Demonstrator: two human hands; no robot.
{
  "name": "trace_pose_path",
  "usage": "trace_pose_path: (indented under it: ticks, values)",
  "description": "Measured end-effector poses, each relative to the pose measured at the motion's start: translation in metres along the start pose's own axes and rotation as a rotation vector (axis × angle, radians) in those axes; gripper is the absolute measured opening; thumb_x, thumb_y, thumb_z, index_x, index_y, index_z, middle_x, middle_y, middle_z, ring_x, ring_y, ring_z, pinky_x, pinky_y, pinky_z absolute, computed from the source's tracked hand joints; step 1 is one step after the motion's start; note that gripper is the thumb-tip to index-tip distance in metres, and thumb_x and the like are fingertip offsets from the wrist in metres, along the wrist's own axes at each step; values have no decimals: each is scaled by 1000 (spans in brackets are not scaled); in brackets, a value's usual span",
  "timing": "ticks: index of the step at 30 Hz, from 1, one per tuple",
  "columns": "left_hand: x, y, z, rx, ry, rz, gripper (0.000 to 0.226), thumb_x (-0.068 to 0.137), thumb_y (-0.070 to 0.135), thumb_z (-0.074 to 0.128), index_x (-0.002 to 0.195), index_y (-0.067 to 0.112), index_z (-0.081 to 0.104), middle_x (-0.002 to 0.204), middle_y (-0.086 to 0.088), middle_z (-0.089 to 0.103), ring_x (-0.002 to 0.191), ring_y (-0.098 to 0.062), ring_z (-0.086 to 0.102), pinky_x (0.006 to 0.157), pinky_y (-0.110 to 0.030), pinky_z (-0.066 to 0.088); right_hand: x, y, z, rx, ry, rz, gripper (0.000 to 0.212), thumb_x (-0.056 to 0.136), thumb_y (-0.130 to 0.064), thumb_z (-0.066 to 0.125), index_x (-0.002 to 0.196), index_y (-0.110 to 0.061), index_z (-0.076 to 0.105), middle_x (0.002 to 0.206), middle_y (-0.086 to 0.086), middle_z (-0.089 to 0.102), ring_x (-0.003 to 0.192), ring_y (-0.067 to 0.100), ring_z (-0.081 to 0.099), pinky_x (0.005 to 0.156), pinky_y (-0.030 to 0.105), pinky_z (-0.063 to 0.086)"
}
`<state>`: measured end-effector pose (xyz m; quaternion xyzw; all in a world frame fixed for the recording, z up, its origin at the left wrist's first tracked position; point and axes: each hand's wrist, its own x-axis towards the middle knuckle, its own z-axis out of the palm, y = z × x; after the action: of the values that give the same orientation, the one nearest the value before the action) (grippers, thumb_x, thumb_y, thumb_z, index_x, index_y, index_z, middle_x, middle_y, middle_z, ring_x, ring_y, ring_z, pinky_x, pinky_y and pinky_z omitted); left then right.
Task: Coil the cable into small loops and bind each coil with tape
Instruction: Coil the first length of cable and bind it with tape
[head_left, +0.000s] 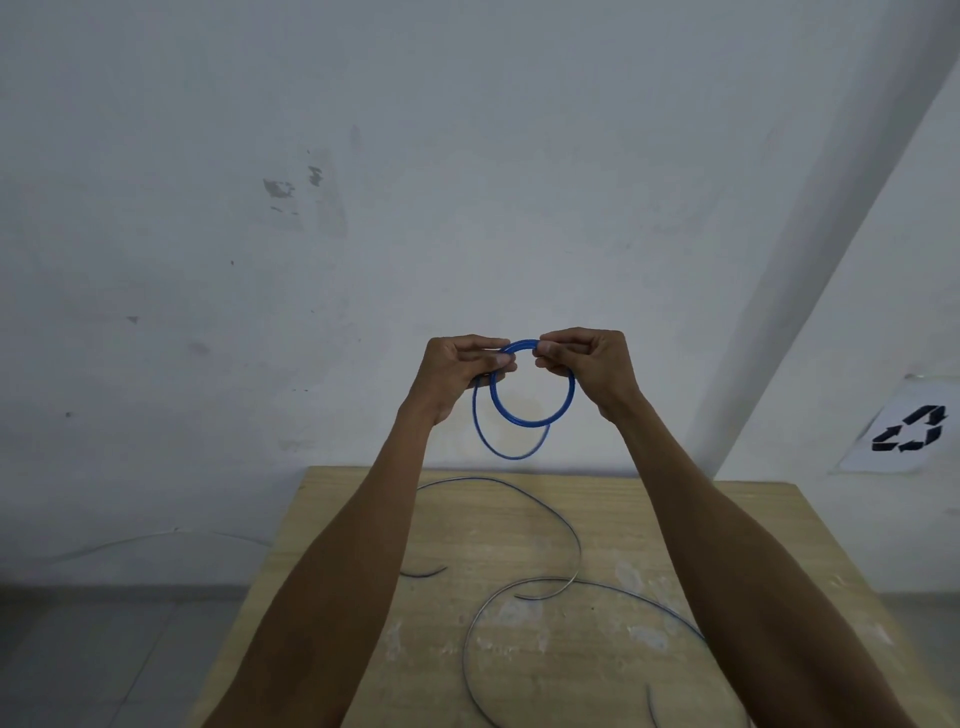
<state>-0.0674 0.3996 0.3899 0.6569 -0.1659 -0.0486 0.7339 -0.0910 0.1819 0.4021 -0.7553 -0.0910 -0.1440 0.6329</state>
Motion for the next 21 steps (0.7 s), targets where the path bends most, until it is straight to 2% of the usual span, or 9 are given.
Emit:
trace_pose_path:
  ticks: [6,11,16,18,21]
  values:
    - [2,-4,-2,-27,46,9,27,91,0,72,117,-4,73,107,-19,78,99,-33,76,91,-35,61,-2,2,-10,-80,-127,46,29,91,-7,73,120,0,72,96,17,78,86,28,78,86,40,63]
    - [1,-5,-2,-57,22,-31,27,90,1,74,117,-5,73,106,-21,77,100,-35,76,91,-37,61,-4,7,-12,-44,-138,77,29,92,-5,72,120,0,71,96,16,79,87,29,78,86,41,63]
    - [3,-11,2,-26,95,21,27,90,0,74,116,-8,72,102,-22,78,95,-35,77,87,-37,63,-8,10,-9,-25,-136,90,30,94,-7,70,123,-1,69,100,16,78,91,28,78,90,45,61]
    - [3,-15,7,-56,172,58,27,90,-1,74,116,-8,72,100,-21,78,92,-32,78,84,-34,63,-7,13,-5,-65,-99,109,40,94,-21,72,130,-7,66,108,12,77,98,24,76,93,46,60]
    - [5,-18,13,-175,364,101,26,89,-3,74,114,-9,72,96,-19,78,86,-31,78,82,-34,63,-8,26,2,-224,126,227,61,93,-49,69,142,-15,56,138,7,63,121,20,62,104,39,50]
